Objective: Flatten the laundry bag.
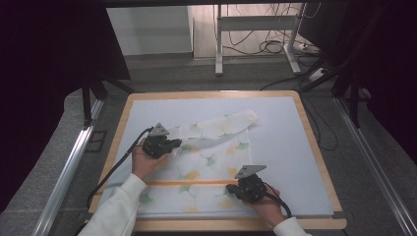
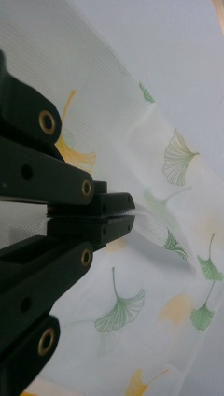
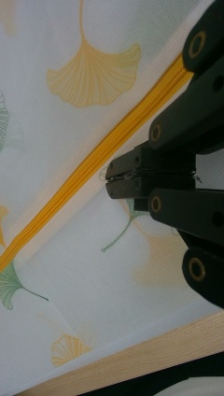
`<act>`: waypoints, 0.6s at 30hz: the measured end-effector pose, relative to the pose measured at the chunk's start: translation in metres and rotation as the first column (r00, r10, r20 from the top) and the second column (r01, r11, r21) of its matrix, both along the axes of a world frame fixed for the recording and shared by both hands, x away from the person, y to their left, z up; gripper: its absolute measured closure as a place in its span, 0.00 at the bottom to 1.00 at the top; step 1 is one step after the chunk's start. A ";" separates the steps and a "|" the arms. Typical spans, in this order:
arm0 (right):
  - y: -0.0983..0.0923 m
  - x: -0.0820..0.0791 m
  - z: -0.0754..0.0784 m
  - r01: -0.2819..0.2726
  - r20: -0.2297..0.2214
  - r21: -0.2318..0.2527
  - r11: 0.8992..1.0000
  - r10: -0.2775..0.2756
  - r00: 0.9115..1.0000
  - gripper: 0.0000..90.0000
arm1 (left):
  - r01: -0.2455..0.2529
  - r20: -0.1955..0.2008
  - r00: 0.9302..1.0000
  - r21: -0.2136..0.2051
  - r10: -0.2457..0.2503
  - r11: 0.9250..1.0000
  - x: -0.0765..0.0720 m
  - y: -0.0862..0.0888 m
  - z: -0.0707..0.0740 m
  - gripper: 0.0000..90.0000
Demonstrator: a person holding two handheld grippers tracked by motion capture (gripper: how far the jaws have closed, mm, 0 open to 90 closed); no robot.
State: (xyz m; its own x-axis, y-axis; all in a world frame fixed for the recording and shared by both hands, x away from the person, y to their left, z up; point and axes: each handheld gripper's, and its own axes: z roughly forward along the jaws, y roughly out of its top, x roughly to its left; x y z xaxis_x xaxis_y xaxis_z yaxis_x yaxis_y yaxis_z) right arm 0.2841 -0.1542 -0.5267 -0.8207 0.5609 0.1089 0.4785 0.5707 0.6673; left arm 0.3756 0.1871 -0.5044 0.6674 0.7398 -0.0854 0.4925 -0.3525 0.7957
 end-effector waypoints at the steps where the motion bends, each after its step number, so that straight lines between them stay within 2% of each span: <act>1: 0.000 0.000 0.000 0.000 -0.001 0.000 1.000 0.000 1.000 0.99 | -0.003 0.000 1.000 -0.002 0.003 1.000 0.001 0.001 0.000 1.00; 18: 0.000 0.000 0.000 -0.005 -0.001 0.000 1.000 0.005 1.000 0.99 | -0.033 0.003 0.999 -0.022 0.033 0.999 0.019 0.006 0.000 1.00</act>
State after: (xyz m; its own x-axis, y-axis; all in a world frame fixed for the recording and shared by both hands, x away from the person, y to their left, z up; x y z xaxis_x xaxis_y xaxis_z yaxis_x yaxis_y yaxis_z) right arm 0.2845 -0.1545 -0.5266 -0.8233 0.5569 0.1095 0.4764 0.5732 0.6667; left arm 0.3946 0.1932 -0.5046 0.6431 0.7593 -0.0994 0.5007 -0.3187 0.8048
